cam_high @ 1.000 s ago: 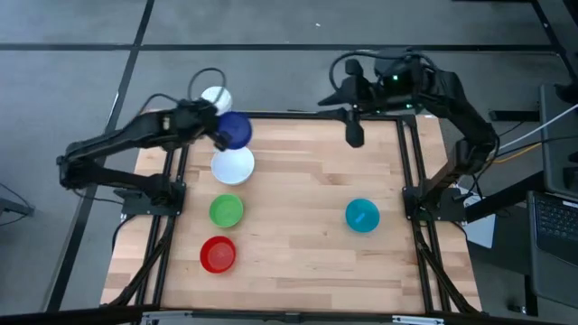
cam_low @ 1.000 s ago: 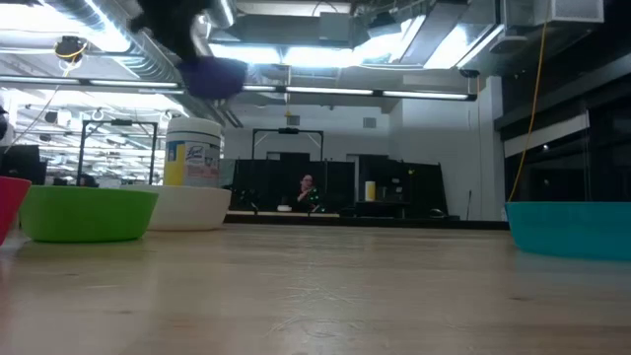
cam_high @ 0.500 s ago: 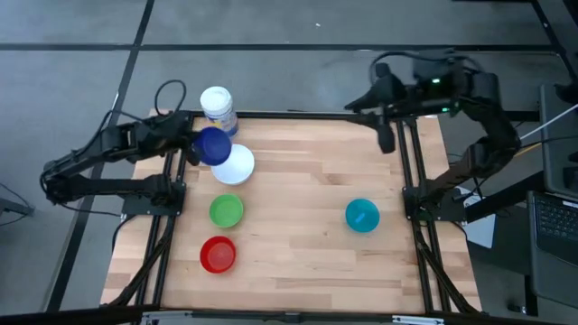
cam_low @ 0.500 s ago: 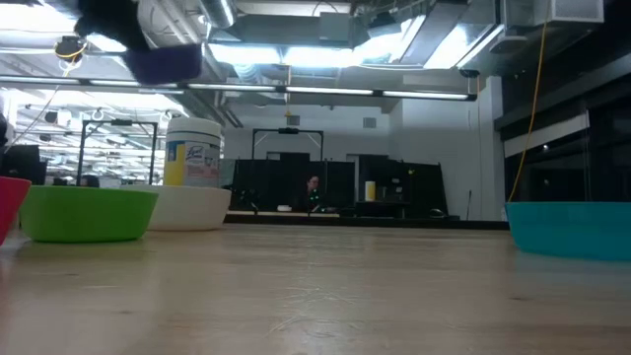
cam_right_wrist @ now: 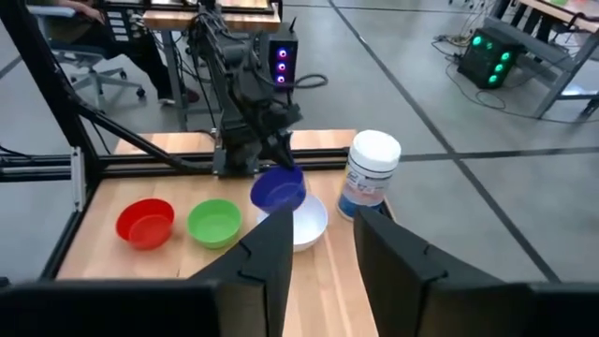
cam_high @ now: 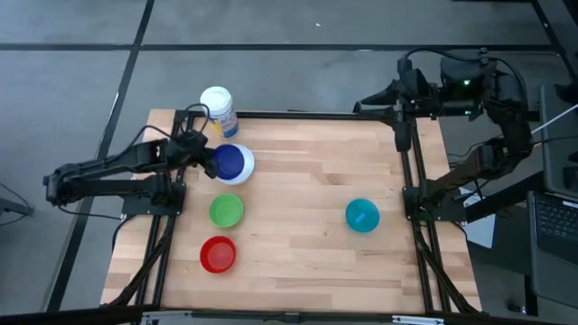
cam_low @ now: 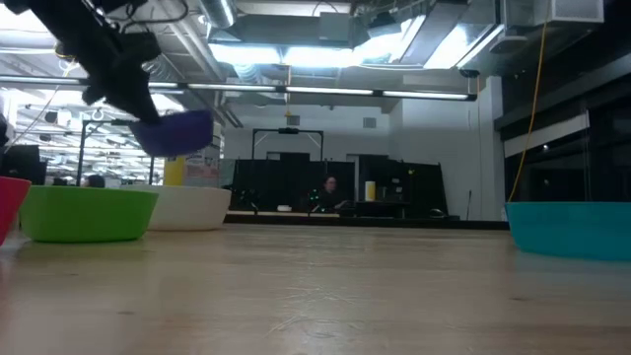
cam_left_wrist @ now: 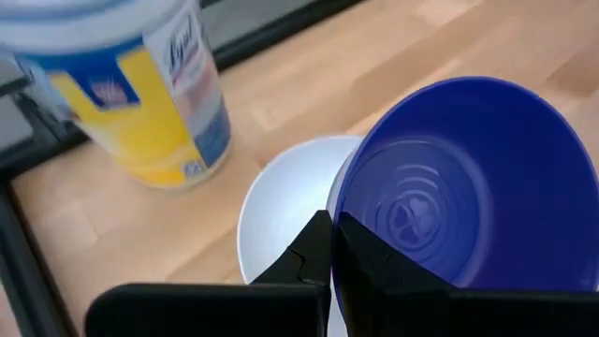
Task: Nest bowls inside each other
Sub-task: Stack the blue bowl on top of the white bowl
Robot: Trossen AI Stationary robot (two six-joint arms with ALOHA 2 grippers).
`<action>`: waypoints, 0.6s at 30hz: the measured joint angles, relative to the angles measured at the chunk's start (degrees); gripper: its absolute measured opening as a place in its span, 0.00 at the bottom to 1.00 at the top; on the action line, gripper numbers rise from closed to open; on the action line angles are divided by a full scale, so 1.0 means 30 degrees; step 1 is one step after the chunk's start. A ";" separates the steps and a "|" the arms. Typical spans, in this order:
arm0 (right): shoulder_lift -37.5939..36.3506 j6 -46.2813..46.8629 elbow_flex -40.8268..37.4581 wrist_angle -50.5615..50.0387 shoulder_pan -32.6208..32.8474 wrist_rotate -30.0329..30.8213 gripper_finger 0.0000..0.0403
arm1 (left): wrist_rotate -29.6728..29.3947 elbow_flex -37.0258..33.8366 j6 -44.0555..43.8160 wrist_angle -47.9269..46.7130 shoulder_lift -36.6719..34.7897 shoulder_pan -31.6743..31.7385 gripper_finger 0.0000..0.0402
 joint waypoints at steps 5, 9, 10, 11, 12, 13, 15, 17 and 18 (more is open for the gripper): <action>-0.0219 0.0111 0.0000 -0.0151 0.0299 0.0137 0.31 | 0.0016 -0.0787 -0.0286 0.0044 -0.0009 0.0005 0.00; -0.0393 0.0104 0.0000 -0.0144 0.0392 0.0168 0.30 | 0.0029 -0.1167 -0.0251 0.0572 -0.0004 0.0454 0.00; -0.0419 0.0104 0.0000 -0.0144 0.0392 0.0168 0.30 | 0.0088 -0.1267 -0.0177 0.0803 0.0001 0.0671 0.00; -0.0427 0.0096 0.0000 -0.0144 0.0392 0.0168 0.29 | 0.0165 -0.1397 -0.0183 0.0899 0.0005 0.0906 0.00; -0.0434 0.0090 0.0000 -0.0144 0.0392 0.0161 0.29 | 0.0263 -0.1514 -0.0163 0.0906 0.0086 0.1160 0.00; -0.0445 0.0089 0.0000 -0.0144 0.0392 0.0115 0.29 | 0.0378 -0.1585 -0.0148 0.1002 0.0210 0.1411 0.00; -0.0464 0.0089 0.0000 -0.0144 0.0403 0.0010 0.29 | 0.0666 -0.1637 -0.0123 0.1515 0.0411 0.1834 0.00; -0.0492 0.0089 0.0000 -0.0144 0.0550 -0.0018 0.29 | 0.1074 -0.1664 0.0030 0.2088 0.0741 0.2226 0.00; -0.0492 0.0089 0.0000 -0.0144 0.0640 -0.0015 0.30 | 0.1260 -0.1681 0.0034 0.2228 0.0976 0.2415 0.00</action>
